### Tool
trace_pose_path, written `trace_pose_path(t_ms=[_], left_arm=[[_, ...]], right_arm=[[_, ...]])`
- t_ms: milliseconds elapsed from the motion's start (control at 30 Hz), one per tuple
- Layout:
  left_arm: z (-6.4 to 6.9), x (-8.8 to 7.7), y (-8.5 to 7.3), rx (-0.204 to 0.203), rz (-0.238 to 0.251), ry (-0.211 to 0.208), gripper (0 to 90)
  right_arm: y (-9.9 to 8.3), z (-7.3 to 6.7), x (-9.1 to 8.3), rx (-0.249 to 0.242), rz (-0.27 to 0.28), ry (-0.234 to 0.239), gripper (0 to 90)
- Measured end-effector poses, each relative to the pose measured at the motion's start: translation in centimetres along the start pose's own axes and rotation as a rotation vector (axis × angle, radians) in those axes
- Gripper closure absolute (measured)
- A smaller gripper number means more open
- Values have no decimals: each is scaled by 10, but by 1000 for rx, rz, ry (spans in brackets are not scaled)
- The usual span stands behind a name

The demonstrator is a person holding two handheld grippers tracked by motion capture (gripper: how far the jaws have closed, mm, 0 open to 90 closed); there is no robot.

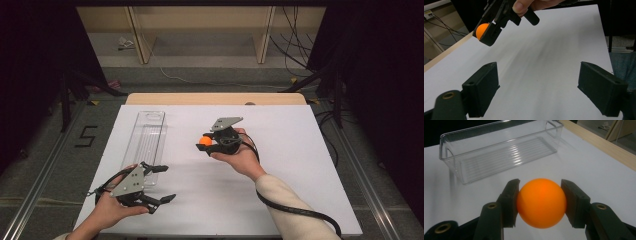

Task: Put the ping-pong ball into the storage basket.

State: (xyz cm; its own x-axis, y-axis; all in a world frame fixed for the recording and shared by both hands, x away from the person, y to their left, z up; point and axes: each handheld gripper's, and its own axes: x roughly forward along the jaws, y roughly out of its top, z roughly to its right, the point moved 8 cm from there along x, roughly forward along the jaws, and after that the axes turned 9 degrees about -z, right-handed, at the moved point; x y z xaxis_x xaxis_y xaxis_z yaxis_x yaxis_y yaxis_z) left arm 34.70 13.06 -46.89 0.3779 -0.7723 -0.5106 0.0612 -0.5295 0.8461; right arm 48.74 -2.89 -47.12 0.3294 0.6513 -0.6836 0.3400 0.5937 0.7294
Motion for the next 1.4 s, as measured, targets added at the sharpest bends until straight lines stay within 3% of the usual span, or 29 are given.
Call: trace_pose_path(t_ms=[1400], left_arm=[[2, 0, 1, 8, 0, -6, 164]], right_arm=[[29, -8, 22, -24, -8, 18, 516]])
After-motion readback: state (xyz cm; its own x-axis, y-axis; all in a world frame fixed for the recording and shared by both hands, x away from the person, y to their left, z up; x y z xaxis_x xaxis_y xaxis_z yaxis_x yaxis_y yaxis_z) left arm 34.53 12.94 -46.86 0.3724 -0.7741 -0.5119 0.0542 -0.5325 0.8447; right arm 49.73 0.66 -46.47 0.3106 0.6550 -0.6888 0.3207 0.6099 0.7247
